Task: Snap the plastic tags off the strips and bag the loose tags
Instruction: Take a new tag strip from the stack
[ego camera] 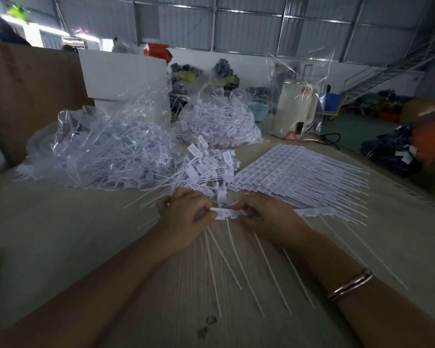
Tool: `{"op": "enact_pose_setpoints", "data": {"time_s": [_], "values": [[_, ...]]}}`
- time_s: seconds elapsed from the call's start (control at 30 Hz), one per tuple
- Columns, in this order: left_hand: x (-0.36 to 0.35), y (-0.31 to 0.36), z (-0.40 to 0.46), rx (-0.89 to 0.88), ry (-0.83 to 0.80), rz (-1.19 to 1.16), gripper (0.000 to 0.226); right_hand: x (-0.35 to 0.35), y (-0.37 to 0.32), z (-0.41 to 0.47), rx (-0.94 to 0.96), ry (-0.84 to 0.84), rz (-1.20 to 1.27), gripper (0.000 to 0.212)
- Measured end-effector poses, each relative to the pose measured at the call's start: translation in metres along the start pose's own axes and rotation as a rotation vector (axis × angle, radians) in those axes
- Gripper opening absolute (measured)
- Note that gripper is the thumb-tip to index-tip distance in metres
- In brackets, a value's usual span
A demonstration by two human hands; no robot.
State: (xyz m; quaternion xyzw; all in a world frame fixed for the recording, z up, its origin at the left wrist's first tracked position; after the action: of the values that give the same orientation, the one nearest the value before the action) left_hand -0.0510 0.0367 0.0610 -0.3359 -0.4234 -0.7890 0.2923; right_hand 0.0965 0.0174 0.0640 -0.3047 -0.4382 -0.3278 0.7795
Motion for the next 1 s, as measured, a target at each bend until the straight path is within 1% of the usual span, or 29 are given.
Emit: {"op": "enact_pose_setpoints", "data": {"time_s": [0.07, 0.13, 0.2, 0.23, 0.27, 0.3, 0.33, 0.4, 0.47, 0.5, 0.57, 0.6, 0.67, 0.77, 0.83, 0.9, 1.0], "values": [[0.009, 0.004, -0.002, -0.092, 0.062, 0.045, 0.021, -0.001, 0.01, -0.001, -0.063, -0.018, 0.068, 0.014], [0.022, 0.0, -0.004, -0.139, 0.135, 0.047, 0.028, 0.007, 0.028, -0.008, -0.165, 0.01, 0.16, 0.014], [0.032, -0.011, 0.0, -0.095, 0.144, 0.03, 0.038, 0.016, 0.036, -0.015, -0.201, 0.072, 0.177, 0.012], [0.034, -0.019, 0.003, -0.05, 0.15, 0.048, 0.035, 0.016, 0.035, -0.016, -0.199, 0.087, 0.176, 0.007], [0.037, -0.024, 0.005, -0.01, 0.171, 0.086, 0.026, 0.015, 0.03, -0.015, -0.187, 0.09, 0.168, 0.007], [0.037, -0.027, 0.005, 0.021, 0.194, 0.123, 0.022, 0.012, 0.023, -0.012, -0.167, 0.087, 0.162, 0.015], [0.037, -0.024, 0.004, 0.026, 0.214, 0.143, 0.025, 0.008, 0.014, -0.008, -0.137, 0.079, 0.154, 0.022], [0.03, -0.011, 0.003, -0.01, 0.195, 0.088, 0.038, 0.002, -0.008, 0.002, -0.049, 0.09, 0.128, 0.031], [0.016, 0.002, 0.003, -0.018, 0.094, -0.003, 0.05, 0.002, -0.026, 0.007, 0.031, 0.141, 0.124, 0.031], [0.008, 0.006, 0.002, -0.011, 0.032, -0.038, 0.051, 0.003, -0.032, 0.008, 0.057, 0.161, 0.129, 0.031], [-0.001, 0.01, 0.003, -0.024, -0.03, -0.077, 0.042, 0.005, -0.034, 0.007, 0.082, 0.162, 0.165, 0.028], [-0.002, 0.011, 0.003, -0.026, -0.026, -0.08, 0.035, 0.006, -0.031, 0.005, 0.073, 0.134, 0.195, 0.026], [0.001, 0.007, 0.003, 0.005, -0.014, -0.06, 0.036, 0.005, -0.018, 0.001, 0.017, 0.052, 0.204, 0.021], [0.0, 0.001, 0.003, 0.04, -0.026, -0.013, 0.036, 0.004, -0.005, -0.004, -0.018, 0.002, 0.038, 0.019], [0.002, 0.002, 0.001, -0.005, -0.008, 0.012, 0.034, 0.003, -0.005, -0.003, -0.023, -0.005, -0.008, 0.019], [0.008, 0.005, 0.001, -0.093, 0.02, 0.049, 0.043, 0.003, -0.004, -0.002, -0.028, -0.01, 0.058, 0.021], [0.015, 0.007, -0.001, -0.176, 0.068, 0.059, 0.043, 0.003, -0.005, -0.001, -0.029, -0.014, 0.182, 0.02]]}}
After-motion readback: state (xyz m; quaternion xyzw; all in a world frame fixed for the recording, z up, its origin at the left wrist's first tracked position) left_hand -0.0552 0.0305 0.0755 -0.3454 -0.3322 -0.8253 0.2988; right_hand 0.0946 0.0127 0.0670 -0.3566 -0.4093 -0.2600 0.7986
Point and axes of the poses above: each hand's wrist, its own z-axis towards the middle knuckle, its own x-axis out of the back of the hand, y = z × x, the point moved 8 cm from there along z, towards the middle knuckle, and after that the axes turned 9 degrees about x, right-handed, at the moved point
